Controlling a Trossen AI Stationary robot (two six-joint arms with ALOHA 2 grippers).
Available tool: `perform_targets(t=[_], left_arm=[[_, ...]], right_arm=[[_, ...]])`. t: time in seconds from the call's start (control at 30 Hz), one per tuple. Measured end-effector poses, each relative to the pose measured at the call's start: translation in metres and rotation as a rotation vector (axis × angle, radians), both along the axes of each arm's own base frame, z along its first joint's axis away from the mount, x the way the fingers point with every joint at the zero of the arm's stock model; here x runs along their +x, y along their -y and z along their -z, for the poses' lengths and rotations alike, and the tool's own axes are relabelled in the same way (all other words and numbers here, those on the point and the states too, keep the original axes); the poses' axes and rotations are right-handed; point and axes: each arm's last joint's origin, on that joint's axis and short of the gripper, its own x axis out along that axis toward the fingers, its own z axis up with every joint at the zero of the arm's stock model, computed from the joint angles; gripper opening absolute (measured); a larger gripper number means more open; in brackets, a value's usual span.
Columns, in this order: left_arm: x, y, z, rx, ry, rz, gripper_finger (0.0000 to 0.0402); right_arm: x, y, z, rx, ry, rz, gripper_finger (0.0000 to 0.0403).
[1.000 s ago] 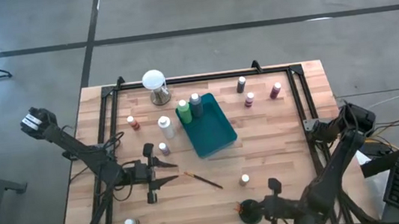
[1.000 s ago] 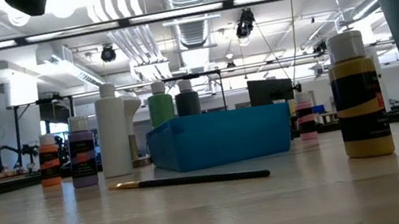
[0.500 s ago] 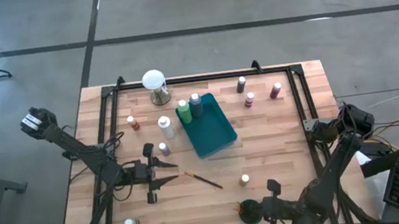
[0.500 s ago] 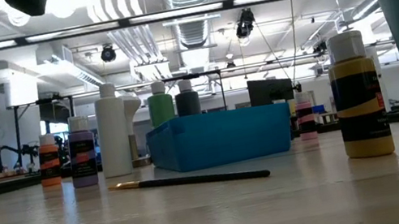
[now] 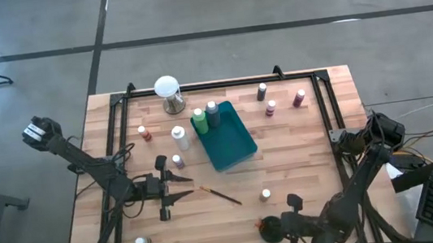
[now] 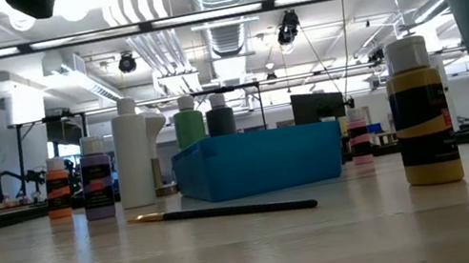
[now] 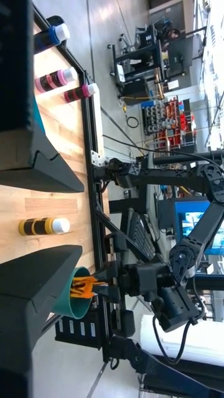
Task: Pick & Place Paint Supplies
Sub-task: Put the gold paint brush into the green cup
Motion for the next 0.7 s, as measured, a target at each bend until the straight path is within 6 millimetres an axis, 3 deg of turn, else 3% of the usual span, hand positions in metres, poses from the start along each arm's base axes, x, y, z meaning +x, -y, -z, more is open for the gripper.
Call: perform_targets(t=[0.37,0.7], left_arm=[[0.0,0.0,0.002,0.015,-0.02,0.0,0.0154],[0.0,0.0,0.009,0.059,-0.079,0.0,0.0154]], right_arm=[[-0.001,0.0,-0.01,0.008,0.011,-0.017,0.0086],[-0.011,0.012,-0.064,-0.072,-0.033,-0.036,0.0126]])
